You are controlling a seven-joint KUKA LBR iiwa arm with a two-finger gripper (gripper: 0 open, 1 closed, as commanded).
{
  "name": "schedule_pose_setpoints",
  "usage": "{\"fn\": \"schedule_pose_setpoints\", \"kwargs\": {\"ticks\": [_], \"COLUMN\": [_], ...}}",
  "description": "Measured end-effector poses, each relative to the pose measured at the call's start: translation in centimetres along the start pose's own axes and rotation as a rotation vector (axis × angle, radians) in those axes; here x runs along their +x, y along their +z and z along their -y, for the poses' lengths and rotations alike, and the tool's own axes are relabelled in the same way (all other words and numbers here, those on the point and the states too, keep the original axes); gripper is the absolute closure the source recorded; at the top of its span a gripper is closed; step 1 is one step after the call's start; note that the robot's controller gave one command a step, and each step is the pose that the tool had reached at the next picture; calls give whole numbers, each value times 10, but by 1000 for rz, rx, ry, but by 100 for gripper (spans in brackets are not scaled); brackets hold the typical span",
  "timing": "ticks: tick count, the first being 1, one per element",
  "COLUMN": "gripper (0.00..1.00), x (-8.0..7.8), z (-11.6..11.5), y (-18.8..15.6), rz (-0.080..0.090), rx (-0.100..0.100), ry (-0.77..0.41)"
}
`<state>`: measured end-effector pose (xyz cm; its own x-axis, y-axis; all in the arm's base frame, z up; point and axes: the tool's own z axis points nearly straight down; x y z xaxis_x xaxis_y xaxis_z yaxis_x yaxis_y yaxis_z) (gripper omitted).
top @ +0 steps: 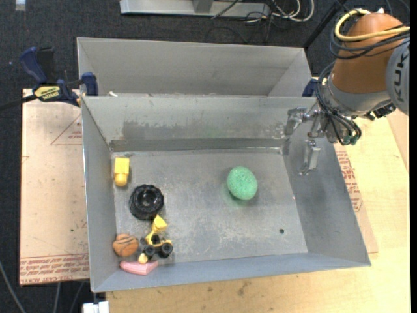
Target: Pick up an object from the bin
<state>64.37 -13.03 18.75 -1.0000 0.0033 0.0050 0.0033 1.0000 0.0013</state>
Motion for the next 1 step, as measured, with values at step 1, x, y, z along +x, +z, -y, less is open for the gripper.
{"fn": "schedule_pose_setpoints", "kwargs": {"ticks": [1], "gripper": [0], "x": [-1], "z": [0], "y": [-6], "rz": [8], "rx": [1], "ry": [-2]}}
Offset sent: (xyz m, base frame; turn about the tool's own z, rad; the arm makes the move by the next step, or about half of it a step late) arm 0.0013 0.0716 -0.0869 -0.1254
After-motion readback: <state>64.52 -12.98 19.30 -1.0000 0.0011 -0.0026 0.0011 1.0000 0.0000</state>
